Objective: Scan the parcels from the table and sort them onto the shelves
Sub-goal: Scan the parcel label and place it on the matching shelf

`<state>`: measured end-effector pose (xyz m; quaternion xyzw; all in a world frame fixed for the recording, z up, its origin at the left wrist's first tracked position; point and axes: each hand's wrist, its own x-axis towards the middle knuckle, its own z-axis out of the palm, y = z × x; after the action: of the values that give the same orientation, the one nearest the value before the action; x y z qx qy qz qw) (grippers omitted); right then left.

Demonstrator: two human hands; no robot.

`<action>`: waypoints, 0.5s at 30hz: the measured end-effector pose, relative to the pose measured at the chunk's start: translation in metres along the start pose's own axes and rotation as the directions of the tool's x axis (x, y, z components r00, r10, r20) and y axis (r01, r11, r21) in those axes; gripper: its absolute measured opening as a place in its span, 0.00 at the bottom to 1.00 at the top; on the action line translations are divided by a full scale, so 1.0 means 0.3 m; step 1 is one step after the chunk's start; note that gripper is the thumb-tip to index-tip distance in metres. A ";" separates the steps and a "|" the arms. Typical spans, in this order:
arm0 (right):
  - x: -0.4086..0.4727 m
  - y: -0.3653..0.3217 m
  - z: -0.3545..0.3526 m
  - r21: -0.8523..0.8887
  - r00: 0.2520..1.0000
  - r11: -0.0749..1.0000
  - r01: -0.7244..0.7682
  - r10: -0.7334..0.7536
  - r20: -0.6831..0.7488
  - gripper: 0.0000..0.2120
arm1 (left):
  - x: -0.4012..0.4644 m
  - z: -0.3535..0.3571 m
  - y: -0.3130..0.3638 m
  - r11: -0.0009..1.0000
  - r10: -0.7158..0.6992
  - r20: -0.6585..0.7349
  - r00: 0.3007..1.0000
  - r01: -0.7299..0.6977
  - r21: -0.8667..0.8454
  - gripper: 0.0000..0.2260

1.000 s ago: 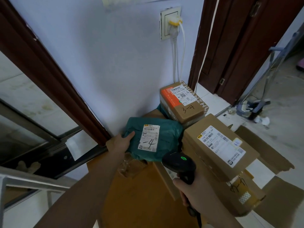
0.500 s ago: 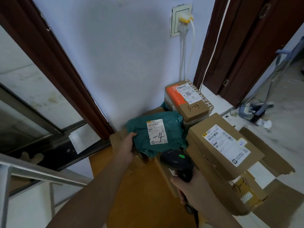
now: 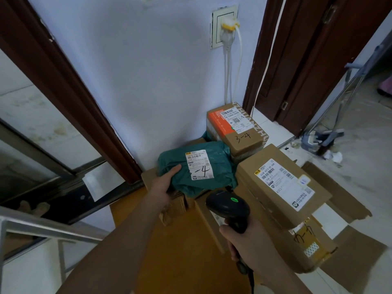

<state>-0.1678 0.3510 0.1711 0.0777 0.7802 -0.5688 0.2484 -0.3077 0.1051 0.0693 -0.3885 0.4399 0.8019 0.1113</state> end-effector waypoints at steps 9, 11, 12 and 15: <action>0.014 -0.068 0.085 0.055 0.979 0.996 0.067 -0.054 -0.199 0.13 | -0.145 -0.138 -0.012 0.969 0.246 0.041 0.968 -0.247 0.010 0.41; 0.013 -0.085 0.110 0.068 0.975 0.994 0.085 -0.069 -0.211 0.13 | -0.171 -0.175 -0.029 0.964 0.266 0.086 0.960 -0.265 -0.025 0.44; 0.011 -0.092 0.124 0.064 0.974 0.994 0.087 -0.072 -0.214 0.13 | -0.181 -0.190 -0.039 0.962 0.273 0.102 0.956 -0.271 -0.036 0.45; 0.005 -0.111 0.166 0.039 0.975 0.995 0.089 -0.079 -0.208 0.12 | -0.216 -0.223 -0.070 0.953 0.303 0.162 0.939 -0.299 -0.049 0.44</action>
<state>-0.1677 0.2933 0.1872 0.1090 0.7903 -0.5864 0.1399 -0.2181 0.0751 0.0824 -0.2489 0.4736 0.8446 0.0192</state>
